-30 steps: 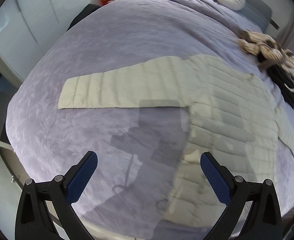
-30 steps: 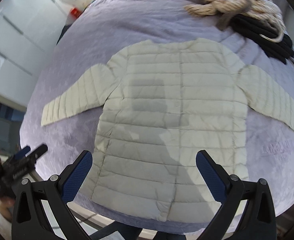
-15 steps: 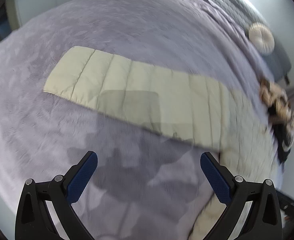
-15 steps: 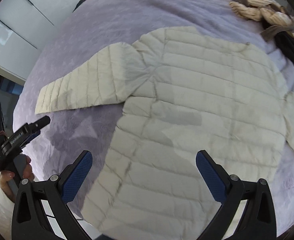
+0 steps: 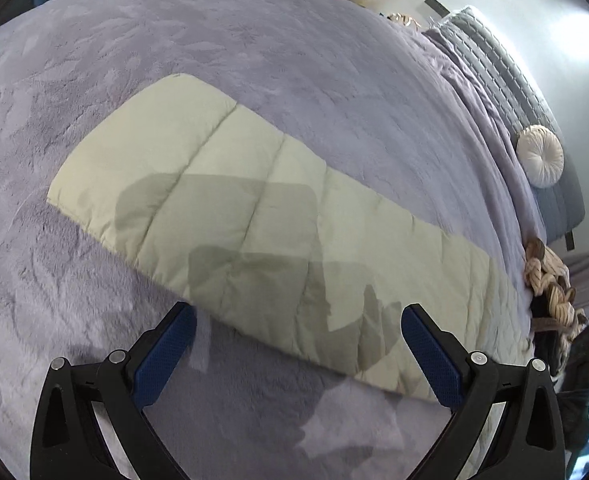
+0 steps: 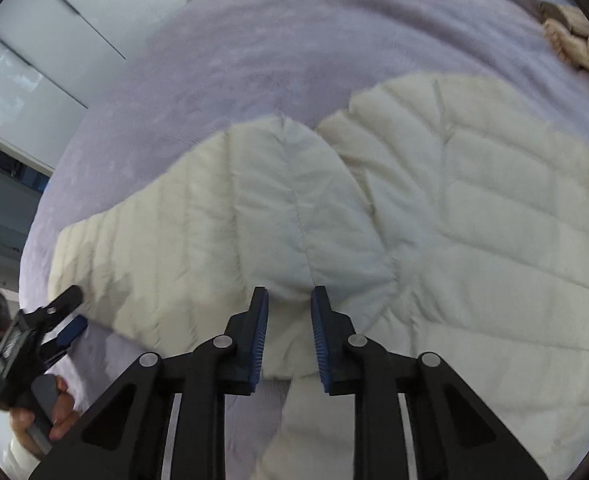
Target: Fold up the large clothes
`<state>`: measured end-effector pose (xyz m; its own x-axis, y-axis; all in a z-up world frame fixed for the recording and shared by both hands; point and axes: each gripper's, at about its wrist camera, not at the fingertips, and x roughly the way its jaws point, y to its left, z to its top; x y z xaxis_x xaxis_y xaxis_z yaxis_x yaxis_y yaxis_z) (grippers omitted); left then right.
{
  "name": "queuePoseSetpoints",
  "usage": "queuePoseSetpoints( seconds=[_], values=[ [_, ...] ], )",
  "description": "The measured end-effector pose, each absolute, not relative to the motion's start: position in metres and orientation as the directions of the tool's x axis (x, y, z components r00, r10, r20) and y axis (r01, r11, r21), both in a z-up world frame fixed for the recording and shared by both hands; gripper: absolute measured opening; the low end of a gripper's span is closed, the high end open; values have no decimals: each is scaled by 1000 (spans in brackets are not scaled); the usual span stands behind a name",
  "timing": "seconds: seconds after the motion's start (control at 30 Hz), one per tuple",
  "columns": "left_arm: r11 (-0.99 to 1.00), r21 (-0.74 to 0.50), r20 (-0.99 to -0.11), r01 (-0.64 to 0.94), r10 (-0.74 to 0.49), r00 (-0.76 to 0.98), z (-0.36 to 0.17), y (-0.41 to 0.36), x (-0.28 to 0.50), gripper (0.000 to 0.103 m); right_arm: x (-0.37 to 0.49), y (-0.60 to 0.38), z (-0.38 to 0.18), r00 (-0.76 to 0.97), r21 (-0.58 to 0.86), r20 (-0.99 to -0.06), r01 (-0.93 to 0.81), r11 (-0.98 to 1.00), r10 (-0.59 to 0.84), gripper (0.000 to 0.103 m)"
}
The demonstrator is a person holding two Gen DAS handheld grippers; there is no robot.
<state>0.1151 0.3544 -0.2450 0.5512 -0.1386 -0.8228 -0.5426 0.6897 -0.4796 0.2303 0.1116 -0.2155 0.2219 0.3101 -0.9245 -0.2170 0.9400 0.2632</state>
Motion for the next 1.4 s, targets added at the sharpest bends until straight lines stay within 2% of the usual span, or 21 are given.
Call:
queuePoseSetpoints(
  seconds=[0.27, 0.3, 0.33, 0.37, 0.43, 0.5, 0.73, 0.97, 1.2, 1.4],
  values=[
    [668, -453, -817, -591, -47, 574, -249, 361, 132, 102, 236, 106, -250, 182, 294, -929, -166, 941, 323, 21],
    [662, -455, -815, -596, -39, 578, -247, 363, 132, 91, 237, 106, -251, 180, 298, -928, -163, 941, 325, 21],
    [658, -451, -813, -603, -24, 582, -245, 365, 133, 69, 240, 104, -253, 179, 299, -928, -162, 941, 326, 21],
    [661, -455, -811, -597, -30, 585, -245, 367, 134, 58, 239, 104, -252, 180, 300, -928, -161, 940, 327, 21],
    [665, -505, -788, -550, -97, 608, -246, 370, 139, 9, 238, 103, -253, 183, 305, -926, -156, 939, 331, 21],
    [668, -552, -760, -499, -157, 631, -244, 370, 143, 8, 237, 102, -254, 186, 310, -924, -151, 939, 335, 21],
    [801, -535, -688, -269, -228, 689, -179, 319, 170, 8, 232, 83, -257, 193, 364, -904, -120, 924, 381, 21],
    [848, -529, -625, -12, -380, 681, -119, 222, 199, 8, 225, 18, -221, 205, 461, -865, -36, 886, 458, 21],
    [873, -451, -691, 187, -474, 546, -121, 78, 225, 8, 191, -117, -172, 313, 404, -879, 90, 910, 359, 21],
    [899, -268, -819, 346, -402, 409, -159, -40, 222, 8, 150, -207, -161, 342, 379, -892, 210, 902, 295, 21]
  ],
)
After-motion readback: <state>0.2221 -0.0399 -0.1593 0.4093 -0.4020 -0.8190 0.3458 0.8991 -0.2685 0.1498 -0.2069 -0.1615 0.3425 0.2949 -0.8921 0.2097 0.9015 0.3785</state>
